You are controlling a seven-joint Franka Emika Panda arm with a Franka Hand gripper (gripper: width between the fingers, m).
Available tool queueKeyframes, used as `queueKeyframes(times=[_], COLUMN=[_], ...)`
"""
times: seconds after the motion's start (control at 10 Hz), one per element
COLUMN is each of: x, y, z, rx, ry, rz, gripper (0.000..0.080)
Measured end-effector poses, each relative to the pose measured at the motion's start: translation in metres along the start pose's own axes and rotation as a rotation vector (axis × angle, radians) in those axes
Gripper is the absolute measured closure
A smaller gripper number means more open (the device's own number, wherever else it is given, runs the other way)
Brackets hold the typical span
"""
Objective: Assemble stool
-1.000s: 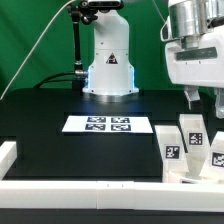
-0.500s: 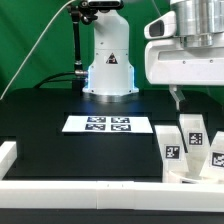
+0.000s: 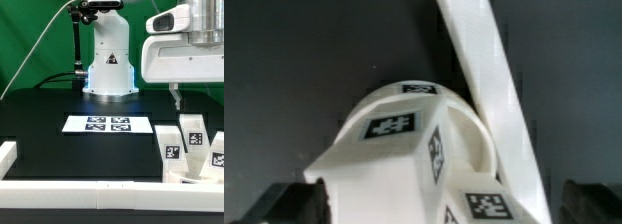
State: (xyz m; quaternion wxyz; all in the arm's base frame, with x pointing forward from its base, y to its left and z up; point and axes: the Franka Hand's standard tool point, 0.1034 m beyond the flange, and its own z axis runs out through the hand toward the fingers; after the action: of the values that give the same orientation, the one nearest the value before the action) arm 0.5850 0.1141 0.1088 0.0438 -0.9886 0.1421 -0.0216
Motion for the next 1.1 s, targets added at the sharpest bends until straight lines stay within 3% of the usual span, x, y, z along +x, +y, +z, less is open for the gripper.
queueKeyframes(times=[0.4,0.8,1.1], x=[0.007,0.010,0.009], y=[0.004,0.008,0.007], z=[-0.003,-0.002,0.004], rx=[-0.034,-0.049,-0.095], ry=[0.025,0.029,0.038], rz=[-0.514,-0.781,-1.106], gripper=[0.0150,0.0150,0.0150])
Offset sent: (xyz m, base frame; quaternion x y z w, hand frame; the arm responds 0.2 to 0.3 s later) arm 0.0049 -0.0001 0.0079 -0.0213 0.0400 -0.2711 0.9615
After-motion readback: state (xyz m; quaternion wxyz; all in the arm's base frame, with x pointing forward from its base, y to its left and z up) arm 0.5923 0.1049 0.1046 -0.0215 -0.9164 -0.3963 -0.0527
